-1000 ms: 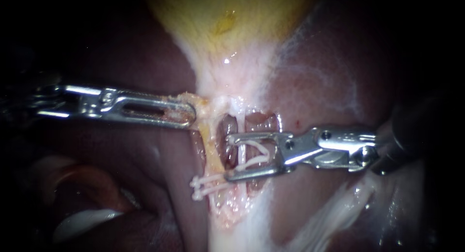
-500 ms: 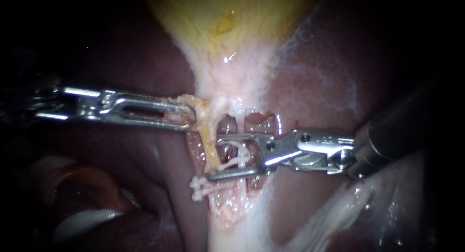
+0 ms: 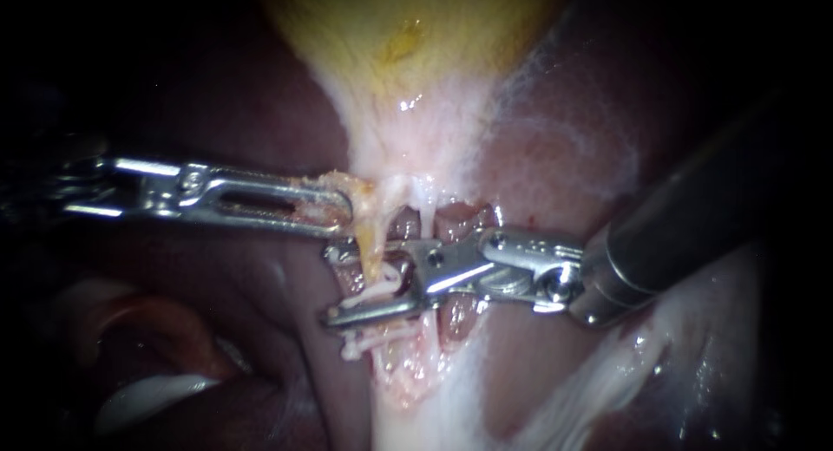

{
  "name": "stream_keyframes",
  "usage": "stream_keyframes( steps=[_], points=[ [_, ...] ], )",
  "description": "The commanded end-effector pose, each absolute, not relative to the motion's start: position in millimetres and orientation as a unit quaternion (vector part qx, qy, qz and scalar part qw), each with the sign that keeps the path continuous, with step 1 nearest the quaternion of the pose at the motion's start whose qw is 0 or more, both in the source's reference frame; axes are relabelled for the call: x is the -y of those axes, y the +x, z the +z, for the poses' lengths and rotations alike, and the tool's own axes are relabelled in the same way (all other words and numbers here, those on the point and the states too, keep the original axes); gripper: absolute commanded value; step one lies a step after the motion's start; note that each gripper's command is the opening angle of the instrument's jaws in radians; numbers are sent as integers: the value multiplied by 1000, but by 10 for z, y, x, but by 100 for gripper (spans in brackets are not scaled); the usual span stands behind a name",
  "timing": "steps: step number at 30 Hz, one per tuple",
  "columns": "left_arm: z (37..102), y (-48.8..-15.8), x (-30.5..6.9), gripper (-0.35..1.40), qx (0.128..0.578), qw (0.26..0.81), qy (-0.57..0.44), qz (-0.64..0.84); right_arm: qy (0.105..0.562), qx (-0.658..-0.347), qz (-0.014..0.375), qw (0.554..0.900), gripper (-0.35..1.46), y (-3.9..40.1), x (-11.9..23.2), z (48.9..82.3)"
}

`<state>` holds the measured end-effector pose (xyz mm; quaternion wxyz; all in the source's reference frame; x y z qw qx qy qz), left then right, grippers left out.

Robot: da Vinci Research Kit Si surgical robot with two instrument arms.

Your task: Clipping third clip left tube

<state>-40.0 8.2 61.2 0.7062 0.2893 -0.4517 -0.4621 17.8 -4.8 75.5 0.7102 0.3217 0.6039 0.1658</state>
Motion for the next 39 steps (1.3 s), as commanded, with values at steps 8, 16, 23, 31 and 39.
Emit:
stream_keyframes(
  steps=[8,16,23,31,39],
  points=[
    [612,-401,-82,-35,452,706,291,-461,333,-614,183,692,43,178,37,743],
    [612,-401,-82,-35,452,706,290,-461,339,-611,194,689,40,182,33,745],
    [612,-401,-82,-35,452,706,291,-461,350,-606,203,685,3,174,32,743],
    [612,-401,-82,-35,452,706,291,-461,366,-597,219,680,-35,166,36,746],
    [612,-401,-82,-35,452,706,291,-461,371,-595,223,677,-35,163,40,749]
  ],
)
